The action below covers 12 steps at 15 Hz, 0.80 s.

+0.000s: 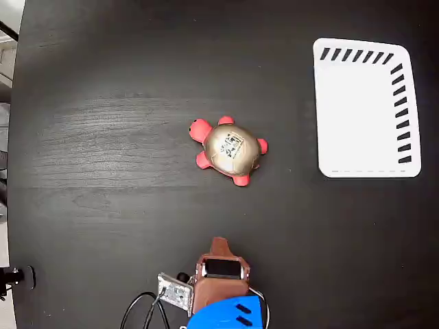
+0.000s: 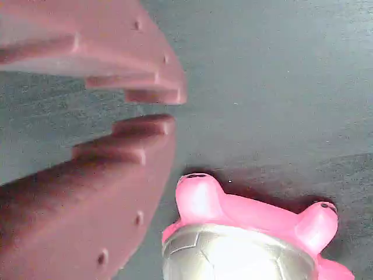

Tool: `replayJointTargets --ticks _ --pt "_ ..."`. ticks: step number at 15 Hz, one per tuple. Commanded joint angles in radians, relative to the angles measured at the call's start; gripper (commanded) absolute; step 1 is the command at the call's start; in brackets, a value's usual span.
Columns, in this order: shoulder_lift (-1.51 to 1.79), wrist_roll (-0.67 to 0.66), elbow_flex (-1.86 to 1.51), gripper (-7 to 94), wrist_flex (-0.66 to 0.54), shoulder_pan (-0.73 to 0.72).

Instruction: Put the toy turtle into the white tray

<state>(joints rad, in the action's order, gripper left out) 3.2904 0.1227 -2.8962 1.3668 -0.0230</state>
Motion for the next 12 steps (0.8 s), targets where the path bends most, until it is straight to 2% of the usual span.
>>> replayJointTargets --ticks 1,12 --pt "0.08 0.0 -0.002 -1 0.017 -0.018" --pt "0.08 0.0 -0.002 -1 0.017 -0.018"
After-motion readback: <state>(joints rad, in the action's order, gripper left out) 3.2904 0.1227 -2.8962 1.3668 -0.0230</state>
